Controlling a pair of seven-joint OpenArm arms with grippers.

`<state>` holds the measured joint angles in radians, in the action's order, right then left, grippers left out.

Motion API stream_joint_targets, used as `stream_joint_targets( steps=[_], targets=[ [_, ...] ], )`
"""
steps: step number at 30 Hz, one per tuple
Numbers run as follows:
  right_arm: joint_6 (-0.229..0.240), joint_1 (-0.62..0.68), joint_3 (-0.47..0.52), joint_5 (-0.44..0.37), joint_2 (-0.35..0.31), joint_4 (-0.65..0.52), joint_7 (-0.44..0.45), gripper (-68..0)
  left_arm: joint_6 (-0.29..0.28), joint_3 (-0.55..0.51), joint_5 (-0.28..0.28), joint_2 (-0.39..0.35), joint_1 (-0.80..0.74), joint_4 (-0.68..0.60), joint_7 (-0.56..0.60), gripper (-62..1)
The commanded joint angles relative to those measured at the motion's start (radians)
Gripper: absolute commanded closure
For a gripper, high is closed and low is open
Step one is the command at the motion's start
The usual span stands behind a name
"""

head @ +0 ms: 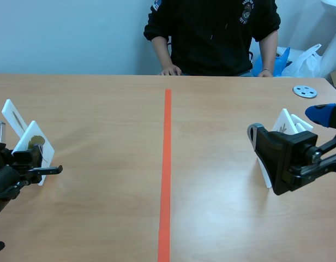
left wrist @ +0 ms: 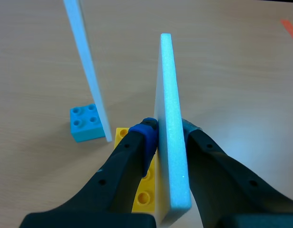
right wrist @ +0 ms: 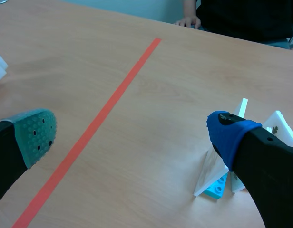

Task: Sort the leaf by its shape. The table is split by an orange tape line. A compound leaf with several leaflets goes to the left side, a simple leaf with one blade goes to the right side. Return to the home posture when a red brick is placed on the table.

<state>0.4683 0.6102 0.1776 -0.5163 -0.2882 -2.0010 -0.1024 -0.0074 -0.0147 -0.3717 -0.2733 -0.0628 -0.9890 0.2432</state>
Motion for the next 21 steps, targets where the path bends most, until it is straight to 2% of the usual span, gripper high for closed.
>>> stream_joint_targets(
  steps=[1,11,19,21],
  targets=[
    [0.000,-0.014,0.010,-0.011,-0.002,-0.005,0.019,-67.9,-0.001,-0.008,-0.006,-0.004,0.023,0.005,0.029,-5.7],
    [0.000,-0.014,0.010,-0.015,-0.002,-0.005,0.019,-67.9,-0.002,-0.008,-0.007,-0.004,0.035,0.050,0.030,-6.3],
    [0.000,-0.014,0.010,-0.015,-0.002,-0.005,0.019,-67.9,-0.002,-0.008,-0.007,-0.004,0.032,0.050,0.030,-18.5],
    [0.000,-0.014,0.010,-0.015,-0.002,-0.005,0.019,-67.9,-0.002,-0.008,-0.007,-0.004,0.032,0.050,0.030,-24.1]
  ],
)
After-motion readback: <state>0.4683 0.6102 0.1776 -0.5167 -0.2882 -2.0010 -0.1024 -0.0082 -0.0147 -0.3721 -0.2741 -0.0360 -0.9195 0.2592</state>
